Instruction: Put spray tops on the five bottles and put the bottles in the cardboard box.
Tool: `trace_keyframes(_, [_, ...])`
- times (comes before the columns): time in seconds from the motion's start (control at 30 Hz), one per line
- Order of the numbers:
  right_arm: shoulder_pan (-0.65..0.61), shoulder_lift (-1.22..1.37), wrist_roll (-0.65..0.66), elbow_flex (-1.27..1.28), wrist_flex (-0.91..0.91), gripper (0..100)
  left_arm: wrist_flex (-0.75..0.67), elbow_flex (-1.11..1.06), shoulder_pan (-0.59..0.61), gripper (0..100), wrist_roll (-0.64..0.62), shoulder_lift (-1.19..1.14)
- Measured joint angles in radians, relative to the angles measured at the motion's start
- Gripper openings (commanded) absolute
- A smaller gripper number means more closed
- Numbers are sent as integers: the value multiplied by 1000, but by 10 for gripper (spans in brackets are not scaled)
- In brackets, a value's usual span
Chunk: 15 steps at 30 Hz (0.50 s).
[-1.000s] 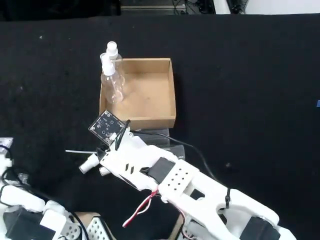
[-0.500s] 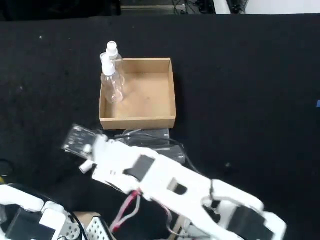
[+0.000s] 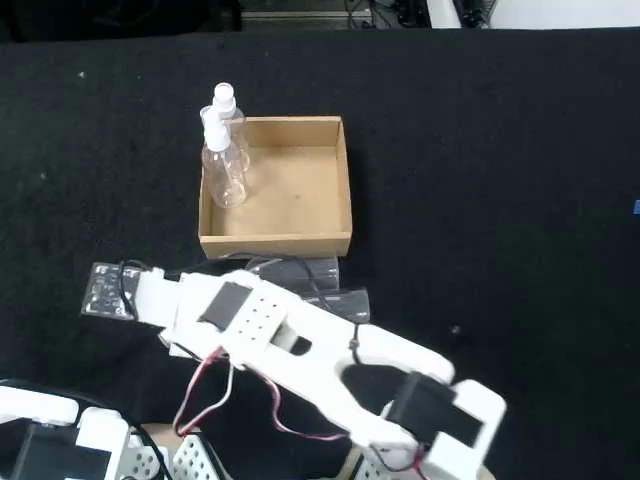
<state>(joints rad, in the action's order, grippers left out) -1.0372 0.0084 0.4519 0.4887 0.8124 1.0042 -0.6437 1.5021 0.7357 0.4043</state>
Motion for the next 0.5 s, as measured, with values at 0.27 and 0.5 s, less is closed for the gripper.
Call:
trace_keyframes(0.27, [-2, 169, 75, -130, 32, 201, -5, 78, 2, 29, 0, -127])
trace_keyframes(0.5, [-2, 261, 144, -227, 109, 201, 140, 272, 8, 29, -3, -319])
